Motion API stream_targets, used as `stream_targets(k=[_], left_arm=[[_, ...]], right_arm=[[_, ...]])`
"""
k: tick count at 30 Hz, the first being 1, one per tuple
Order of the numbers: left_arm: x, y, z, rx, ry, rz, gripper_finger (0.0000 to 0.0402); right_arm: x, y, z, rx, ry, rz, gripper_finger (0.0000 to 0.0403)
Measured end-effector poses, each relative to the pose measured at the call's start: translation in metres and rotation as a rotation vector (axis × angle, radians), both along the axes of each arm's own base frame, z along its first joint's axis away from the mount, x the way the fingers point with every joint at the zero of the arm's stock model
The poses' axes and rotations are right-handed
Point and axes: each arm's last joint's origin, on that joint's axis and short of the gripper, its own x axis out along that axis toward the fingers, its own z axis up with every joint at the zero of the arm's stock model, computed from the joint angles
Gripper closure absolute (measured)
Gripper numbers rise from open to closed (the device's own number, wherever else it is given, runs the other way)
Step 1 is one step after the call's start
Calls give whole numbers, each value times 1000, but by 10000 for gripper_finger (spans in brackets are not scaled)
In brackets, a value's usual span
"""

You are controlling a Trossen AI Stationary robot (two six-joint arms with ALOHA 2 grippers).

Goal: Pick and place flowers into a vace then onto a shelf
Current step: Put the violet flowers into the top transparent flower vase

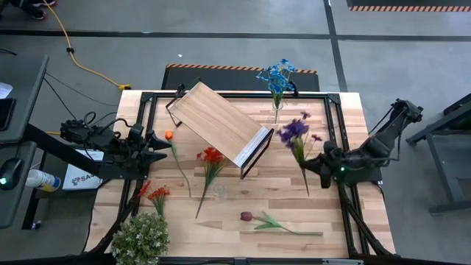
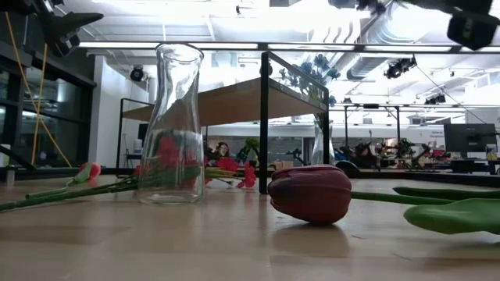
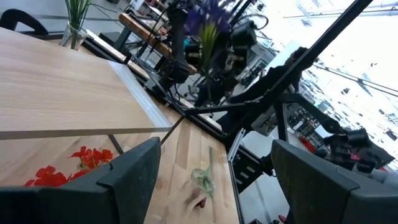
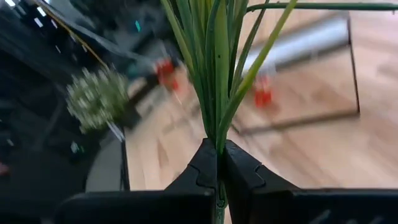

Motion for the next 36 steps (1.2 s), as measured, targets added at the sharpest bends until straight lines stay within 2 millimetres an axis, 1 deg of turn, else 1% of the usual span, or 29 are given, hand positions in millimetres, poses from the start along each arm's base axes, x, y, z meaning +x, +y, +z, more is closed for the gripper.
stream_targets(k=[8, 14, 17, 22, 28, 32, 36], left_arm=[[0, 0, 0, 0, 0, 0, 64], [0, 0, 0, 0, 0, 0, 64], [0, 0, 0, 0, 0, 0, 64], [0, 0, 0, 0, 0, -1, 64], [0, 0, 0, 0, 0, -1, 64], [0, 0, 0, 1, 0, -1, 64], [0, 0, 0, 1, 0, 4, 64]], right_arm=[[-5, -9, 27, -115, -214, -93, 403], [-5, -12, 48, -297, -302, -213, 403], [-7, -15, 58, -406, -296, -301, 403], [-11, -21, 69, -545, -226, -435, 403], [-14, -26, 78, -641, -164, -494, 403], [-10, -34, 79, -692, -134, -545, 403], [-4, -44, 80, -728, -157, -582, 403]])
